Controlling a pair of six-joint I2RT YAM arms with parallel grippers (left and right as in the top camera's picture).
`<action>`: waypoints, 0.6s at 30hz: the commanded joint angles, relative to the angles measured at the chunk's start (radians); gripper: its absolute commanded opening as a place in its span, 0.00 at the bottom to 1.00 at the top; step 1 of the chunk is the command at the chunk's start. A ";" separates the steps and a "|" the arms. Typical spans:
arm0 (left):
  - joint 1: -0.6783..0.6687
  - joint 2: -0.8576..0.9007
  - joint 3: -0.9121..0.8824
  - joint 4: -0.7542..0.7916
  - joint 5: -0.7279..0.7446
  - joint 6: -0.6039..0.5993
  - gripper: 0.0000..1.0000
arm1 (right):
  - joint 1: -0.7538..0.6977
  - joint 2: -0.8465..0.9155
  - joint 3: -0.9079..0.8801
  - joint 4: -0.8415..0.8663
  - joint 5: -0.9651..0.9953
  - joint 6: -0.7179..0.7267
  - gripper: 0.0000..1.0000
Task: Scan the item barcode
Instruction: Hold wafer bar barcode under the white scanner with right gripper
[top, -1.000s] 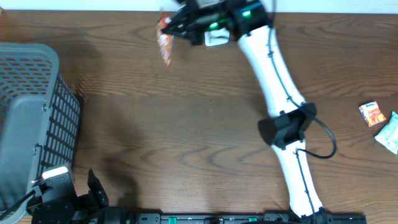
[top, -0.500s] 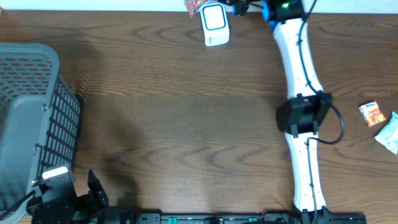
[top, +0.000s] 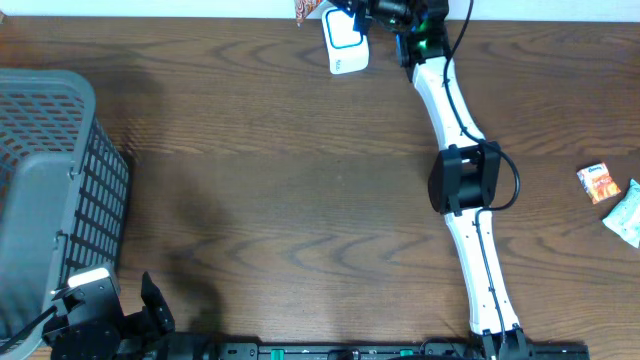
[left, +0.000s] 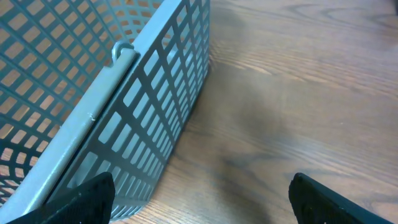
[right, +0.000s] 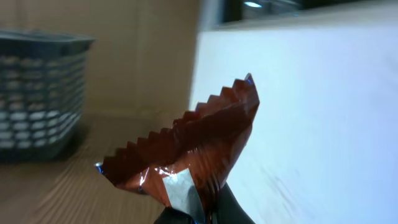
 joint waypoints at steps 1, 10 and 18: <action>0.002 -0.006 -0.002 -0.003 -0.003 -0.006 0.90 | -0.031 0.055 0.005 0.016 0.119 0.118 0.01; 0.002 -0.006 -0.002 -0.003 -0.003 -0.006 0.90 | -0.086 0.094 0.003 0.063 0.082 0.139 0.01; 0.002 -0.006 -0.002 -0.003 -0.003 -0.006 0.90 | -0.108 0.095 -0.042 0.063 0.051 0.139 0.01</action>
